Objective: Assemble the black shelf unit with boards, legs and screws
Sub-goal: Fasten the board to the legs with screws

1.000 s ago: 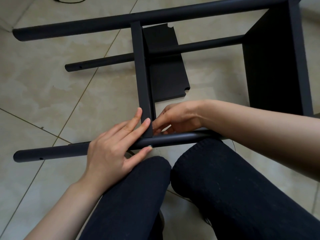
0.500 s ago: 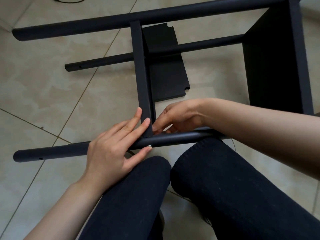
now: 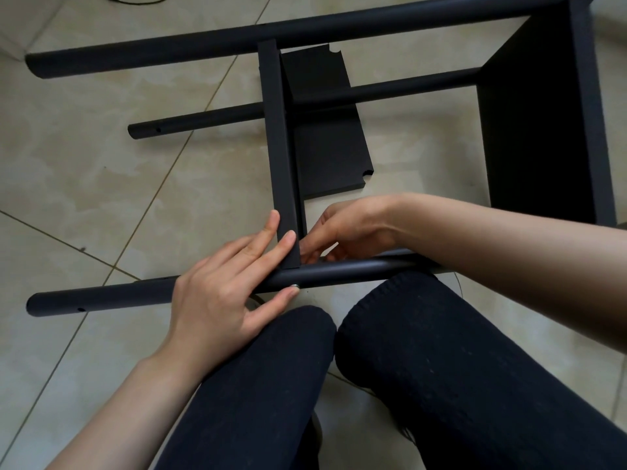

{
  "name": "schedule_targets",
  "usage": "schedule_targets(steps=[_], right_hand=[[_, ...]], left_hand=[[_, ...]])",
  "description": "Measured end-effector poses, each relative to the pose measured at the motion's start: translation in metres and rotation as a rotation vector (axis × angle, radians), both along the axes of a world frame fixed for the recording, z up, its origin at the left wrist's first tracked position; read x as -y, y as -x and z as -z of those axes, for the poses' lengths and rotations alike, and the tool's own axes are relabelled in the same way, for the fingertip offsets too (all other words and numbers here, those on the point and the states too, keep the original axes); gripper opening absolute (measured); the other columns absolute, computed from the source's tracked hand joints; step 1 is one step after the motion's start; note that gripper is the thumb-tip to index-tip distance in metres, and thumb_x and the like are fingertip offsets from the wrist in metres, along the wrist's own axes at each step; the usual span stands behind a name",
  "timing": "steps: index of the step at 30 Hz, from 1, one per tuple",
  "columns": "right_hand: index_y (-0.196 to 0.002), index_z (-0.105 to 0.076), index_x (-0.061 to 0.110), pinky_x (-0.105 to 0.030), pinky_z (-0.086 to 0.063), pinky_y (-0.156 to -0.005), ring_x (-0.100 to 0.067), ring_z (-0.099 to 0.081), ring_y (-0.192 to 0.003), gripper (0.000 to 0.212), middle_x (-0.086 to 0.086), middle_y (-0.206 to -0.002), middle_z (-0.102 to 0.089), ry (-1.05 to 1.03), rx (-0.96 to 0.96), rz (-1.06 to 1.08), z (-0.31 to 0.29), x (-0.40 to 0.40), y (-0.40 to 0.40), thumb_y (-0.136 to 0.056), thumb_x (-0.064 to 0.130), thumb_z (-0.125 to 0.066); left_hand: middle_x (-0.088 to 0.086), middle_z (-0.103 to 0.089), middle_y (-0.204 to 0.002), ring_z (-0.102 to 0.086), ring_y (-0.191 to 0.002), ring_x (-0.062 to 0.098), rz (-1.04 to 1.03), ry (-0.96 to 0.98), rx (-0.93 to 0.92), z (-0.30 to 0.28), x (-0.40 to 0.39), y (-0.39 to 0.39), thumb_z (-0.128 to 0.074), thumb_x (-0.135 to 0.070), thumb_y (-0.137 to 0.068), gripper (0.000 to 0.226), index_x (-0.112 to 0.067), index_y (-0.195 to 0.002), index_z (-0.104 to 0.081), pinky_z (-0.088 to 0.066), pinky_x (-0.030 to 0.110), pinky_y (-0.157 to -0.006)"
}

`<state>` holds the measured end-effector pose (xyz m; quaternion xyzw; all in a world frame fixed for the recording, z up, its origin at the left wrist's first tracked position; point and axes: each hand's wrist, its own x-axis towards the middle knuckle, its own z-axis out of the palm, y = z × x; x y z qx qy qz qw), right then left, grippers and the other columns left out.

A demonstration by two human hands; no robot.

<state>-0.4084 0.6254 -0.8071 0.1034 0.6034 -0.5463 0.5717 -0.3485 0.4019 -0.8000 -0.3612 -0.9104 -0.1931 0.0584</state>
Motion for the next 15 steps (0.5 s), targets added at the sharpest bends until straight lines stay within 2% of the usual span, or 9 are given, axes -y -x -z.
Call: schedule_targets(steps=[5,9,12,15], right_hand=[[-0.071,-0.060,0.011,-0.020,-0.052,-0.060,-0.007,-0.059,-0.059,0.021,-0.001,-0.074,-0.060,0.016,-0.033,0.007,0.003,0.007,-0.005,-0.093,0.012,-0.060],[-0.091,-0.066,0.010,-0.026,-0.051,-0.076,-0.010,-0.059,-0.070,0.009,-0.004,-0.092,-0.063,0.054,-0.002,-0.012,-0.002,-0.001,-0.001,-0.094,0.015,-0.060],[-0.083,-0.069,0.016,-0.023,-0.051,-0.067,-0.009,-0.060,-0.068,0.014,0.001,-0.086,-0.065,0.000,-0.033,-0.068,-0.002,-0.004,0.000,-0.094,0.023,-0.064],[-0.074,-0.068,0.015,-0.024,-0.051,-0.068,-0.011,-0.061,-0.068,0.021,0.000,-0.080,-0.064,-0.001,-0.040,-0.050,0.000,0.000,-0.002,-0.094,0.022,-0.063]], left_hand=[[0.003,-0.050,-0.151,-0.069,-0.111,0.019,-0.002,-0.006,0.004,0.000,0.000,0.000,-0.059,-0.046,-0.097,0.051,-0.016,-0.138,-0.061,-0.058,0.034,-0.068],[0.002,-0.050,-0.151,-0.069,-0.111,0.019,-0.004,-0.006,0.004,0.001,0.000,-0.001,-0.059,-0.046,-0.097,0.051,-0.016,-0.138,-0.062,-0.058,0.034,-0.069],[0.002,-0.050,-0.151,-0.069,-0.111,0.019,-0.001,-0.006,-0.002,0.001,0.000,0.000,-0.059,-0.046,-0.098,0.050,-0.016,-0.138,-0.062,-0.058,0.034,-0.069],[0.003,-0.050,-0.151,-0.069,-0.112,0.020,0.004,-0.008,-0.010,0.002,0.001,0.000,-0.059,-0.046,-0.098,0.050,-0.016,-0.138,-0.061,-0.059,0.034,-0.069]])
